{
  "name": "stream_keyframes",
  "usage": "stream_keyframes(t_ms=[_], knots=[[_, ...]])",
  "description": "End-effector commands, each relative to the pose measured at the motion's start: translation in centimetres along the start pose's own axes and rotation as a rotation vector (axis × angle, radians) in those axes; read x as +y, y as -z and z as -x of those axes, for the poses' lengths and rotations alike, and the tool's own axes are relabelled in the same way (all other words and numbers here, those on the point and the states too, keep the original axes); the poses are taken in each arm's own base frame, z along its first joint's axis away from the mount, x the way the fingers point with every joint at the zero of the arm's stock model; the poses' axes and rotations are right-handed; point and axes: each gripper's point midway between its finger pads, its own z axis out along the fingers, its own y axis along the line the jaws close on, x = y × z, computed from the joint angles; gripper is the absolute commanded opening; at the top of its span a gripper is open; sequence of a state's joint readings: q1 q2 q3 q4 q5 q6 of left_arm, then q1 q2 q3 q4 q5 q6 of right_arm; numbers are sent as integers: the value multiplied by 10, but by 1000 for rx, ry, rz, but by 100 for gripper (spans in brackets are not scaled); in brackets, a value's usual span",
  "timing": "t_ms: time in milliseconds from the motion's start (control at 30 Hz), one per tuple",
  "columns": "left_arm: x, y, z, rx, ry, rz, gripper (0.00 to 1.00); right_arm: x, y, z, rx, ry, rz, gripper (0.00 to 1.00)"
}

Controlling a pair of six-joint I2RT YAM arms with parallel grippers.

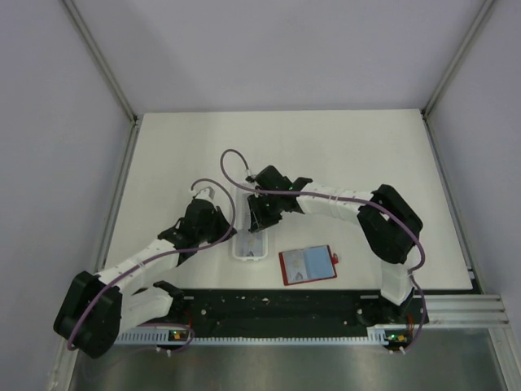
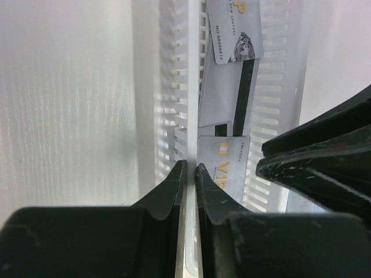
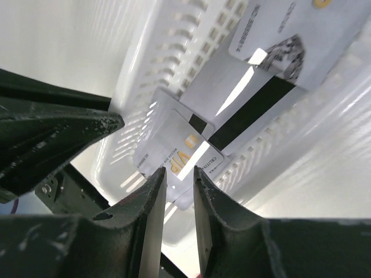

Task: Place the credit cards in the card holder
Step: Pick up the credit card from the storage box.

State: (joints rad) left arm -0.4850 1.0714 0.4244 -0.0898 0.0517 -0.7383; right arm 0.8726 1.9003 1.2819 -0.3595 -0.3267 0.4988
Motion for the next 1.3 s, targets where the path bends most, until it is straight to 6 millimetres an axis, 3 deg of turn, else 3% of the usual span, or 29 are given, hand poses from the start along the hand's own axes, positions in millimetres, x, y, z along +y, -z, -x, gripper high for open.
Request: stream_keyframes(t_ms=[0, 200, 400, 667, 867, 1267], knots=[[-2, 0, 11, -37, 1, 4, 0, 0, 17, 23, -48, 69, -158, 25], [-3, 1, 11, -39, -2, 1, 0, -13, 3, 15, 20, 111, -302, 30], [-3, -1, 11, -34, -6, 0, 0, -22, -8, 10, 49, 127, -330, 32], [-3, -3, 9, -29, -1, -1, 0, -32, -20, -12, 129, 138, -319, 42], [-2, -4, 9, -28, 2, 2, 0, -26, -26, -24, 180, 140, -254, 42], [0, -4, 7, -24, 2, 9, 0, -5, -32, -40, 228, 103, -70, 31]])
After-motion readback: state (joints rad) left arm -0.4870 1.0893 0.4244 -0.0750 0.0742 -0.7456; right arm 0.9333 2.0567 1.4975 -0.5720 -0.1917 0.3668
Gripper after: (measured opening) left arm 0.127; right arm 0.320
